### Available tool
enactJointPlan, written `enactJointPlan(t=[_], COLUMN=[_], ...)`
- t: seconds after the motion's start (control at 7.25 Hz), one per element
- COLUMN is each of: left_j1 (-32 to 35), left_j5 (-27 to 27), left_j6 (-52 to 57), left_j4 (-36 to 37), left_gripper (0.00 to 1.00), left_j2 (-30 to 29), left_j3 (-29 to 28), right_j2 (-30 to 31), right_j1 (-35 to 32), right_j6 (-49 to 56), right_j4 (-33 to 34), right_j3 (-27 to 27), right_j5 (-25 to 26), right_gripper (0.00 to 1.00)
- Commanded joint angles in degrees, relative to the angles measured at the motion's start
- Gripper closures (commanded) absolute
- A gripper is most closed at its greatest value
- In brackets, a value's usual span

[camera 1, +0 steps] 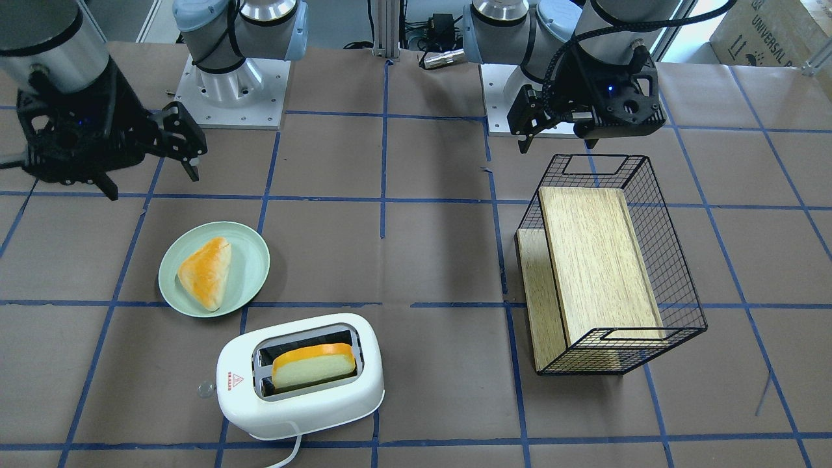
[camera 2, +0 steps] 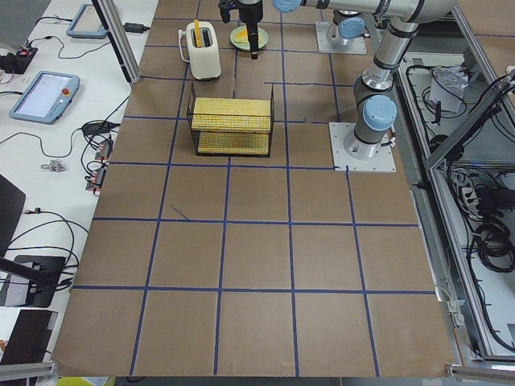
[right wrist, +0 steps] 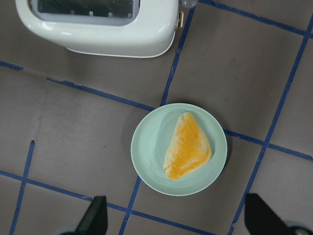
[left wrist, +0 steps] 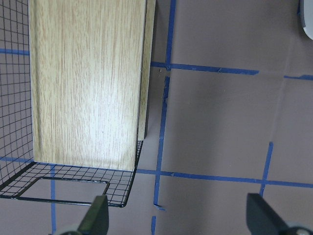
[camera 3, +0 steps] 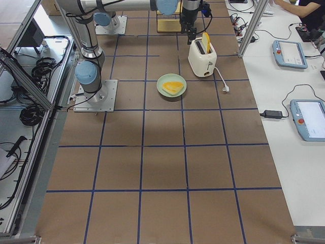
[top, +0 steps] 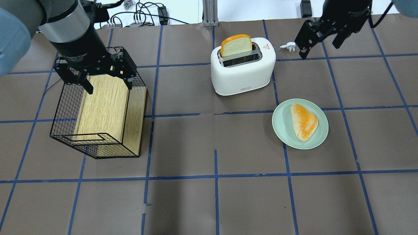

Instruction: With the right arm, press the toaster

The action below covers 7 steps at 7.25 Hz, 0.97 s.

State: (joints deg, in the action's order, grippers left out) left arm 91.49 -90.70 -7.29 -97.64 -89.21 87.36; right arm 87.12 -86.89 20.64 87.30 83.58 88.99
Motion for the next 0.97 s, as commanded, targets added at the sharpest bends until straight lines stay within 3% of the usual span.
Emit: enactJointPlan(t=[0.0,0.28,0.83], left_j1=[0.0,0.0,0.0], left_j5=[0.0,0.0,0.0], left_j6=[0.0,0.0,0.0], left_j4=[0.0,0.0,0.0], left_gripper=[0.0,0.0,0.0], left_j2=[0.0,0.0,0.0], left_j3=[0.09,0.09,0.09], right_j2=[3.14,2.97,2.97], right_j1=[0.23,0.23,0.23], right_j6=[-3.21,-3.23,-3.23], right_j4=[0.24,-0.03,-0.11], right_j3=[3.16,3.69,4.04], right_j5=[0.39,3.63,3.38], right_gripper=[0.0,0.0,0.0])
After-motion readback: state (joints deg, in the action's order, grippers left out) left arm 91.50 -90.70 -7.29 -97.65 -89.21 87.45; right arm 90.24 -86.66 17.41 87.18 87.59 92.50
